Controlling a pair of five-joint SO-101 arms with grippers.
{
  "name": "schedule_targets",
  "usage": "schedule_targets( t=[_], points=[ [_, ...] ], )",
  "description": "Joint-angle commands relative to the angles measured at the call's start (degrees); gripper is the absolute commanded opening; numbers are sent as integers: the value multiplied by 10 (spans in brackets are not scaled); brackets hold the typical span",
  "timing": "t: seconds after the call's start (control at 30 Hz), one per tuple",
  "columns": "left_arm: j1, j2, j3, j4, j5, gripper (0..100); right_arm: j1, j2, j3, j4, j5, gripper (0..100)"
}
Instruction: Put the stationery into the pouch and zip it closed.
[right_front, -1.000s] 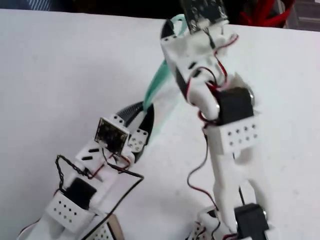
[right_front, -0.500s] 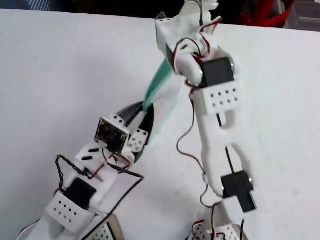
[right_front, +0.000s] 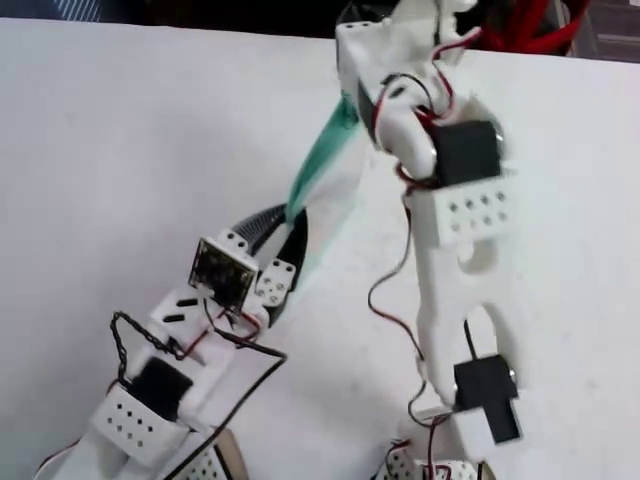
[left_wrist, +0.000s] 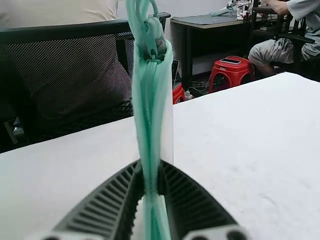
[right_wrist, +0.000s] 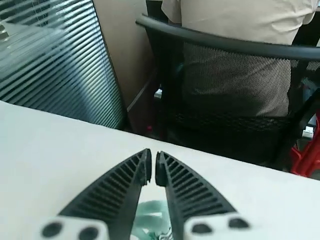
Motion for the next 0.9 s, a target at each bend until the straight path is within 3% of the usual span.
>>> schedule_targets(
  t=[0.0, 0.1, 0.2, 0.27, 0.6, 0.77, 0.87],
  points=[
    [0, -7, -3, -2, -7, 23, -15, -39, -22, 22, -3, 19],
    [0, -7, -3, -2, -7, 23, -16, -44, -26, 47, -3, 55],
    [0, -7, -3, -1, -7, 23, -22, -46, -25, 88, -9, 211],
    [0, -7, -3, 0, -7, 23, -34, -47, -23, 116, -9, 264],
    [0, -7, -3, 0, -7, 23, -35, -7, -7, 87, -8, 244],
    [-1, -7, -3, -2, -7, 23, -36, 7, -6, 88, -4, 112],
    [-1, -7, -3, -2, -7, 23, -36, 19, -10, 87, -4, 105]
  ],
)
